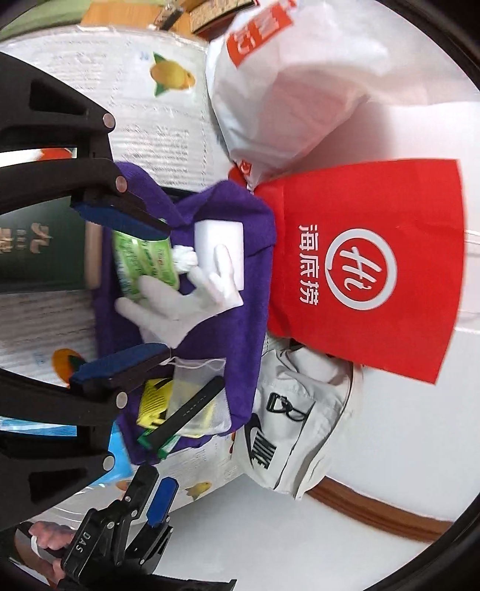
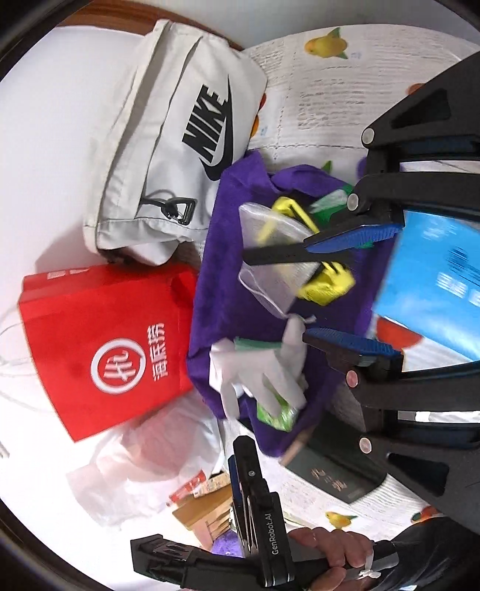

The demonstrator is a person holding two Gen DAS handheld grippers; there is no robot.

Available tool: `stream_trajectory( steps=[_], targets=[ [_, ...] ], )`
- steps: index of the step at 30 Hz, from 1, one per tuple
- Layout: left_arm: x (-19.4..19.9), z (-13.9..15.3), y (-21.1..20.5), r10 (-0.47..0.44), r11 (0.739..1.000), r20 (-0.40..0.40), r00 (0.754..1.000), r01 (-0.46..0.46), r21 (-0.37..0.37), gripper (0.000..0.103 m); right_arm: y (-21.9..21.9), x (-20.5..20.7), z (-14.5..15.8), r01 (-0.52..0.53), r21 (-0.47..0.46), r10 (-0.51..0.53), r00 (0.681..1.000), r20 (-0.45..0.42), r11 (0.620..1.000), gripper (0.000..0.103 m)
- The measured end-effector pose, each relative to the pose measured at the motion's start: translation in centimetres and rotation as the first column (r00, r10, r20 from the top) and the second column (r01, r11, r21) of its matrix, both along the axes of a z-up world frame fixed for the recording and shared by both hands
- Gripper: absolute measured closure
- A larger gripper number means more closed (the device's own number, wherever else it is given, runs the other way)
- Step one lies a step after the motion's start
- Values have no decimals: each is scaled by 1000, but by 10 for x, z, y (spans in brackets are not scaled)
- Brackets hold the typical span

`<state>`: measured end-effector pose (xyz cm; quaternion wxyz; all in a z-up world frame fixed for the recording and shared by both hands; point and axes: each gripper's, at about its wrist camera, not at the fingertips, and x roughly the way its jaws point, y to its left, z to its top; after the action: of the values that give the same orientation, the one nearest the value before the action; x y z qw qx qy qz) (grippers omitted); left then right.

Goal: Organize soft objects
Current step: 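Lower the glove and strap onto the purple towel and open both tools, then reach the left tool to the black strap piece while the right tool reaches the orange-slice packet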

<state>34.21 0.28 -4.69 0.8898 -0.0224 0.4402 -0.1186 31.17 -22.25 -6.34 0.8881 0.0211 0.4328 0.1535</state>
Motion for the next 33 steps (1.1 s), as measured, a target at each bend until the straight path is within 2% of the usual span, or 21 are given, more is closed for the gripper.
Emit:
stream_trajectory(
  steps=[4,8,12,20,28,33],
  targets=[
    [-35,15,2,43,999,62,997,-45,30,47,4,-29,9,-1,5,1,1000,17,1000,60],
    [-69,25,5,54,998,88,995,-57,34,47,7,-58,11,-1,20,1,1000,12,1000,60],
    [-101,24,7,99,990,101,990,-108,93,47,9,-88,10,13,16,-13,1000,20,1000,60],
    [-150,9,13,136,985,78,988,-144,97,47,13,-137,4,0,30,0,1000,10,1000,60],
    [-183,-30,28,175,982,-18,984,-174,70,47,12,-182,-14,8,20,-8,1000,-24,1000,59],
    [-196,-52,39,195,980,-66,979,-192,47,47,16,-200,-43,-6,-10,6,998,-68,1000,50]
  ],
)
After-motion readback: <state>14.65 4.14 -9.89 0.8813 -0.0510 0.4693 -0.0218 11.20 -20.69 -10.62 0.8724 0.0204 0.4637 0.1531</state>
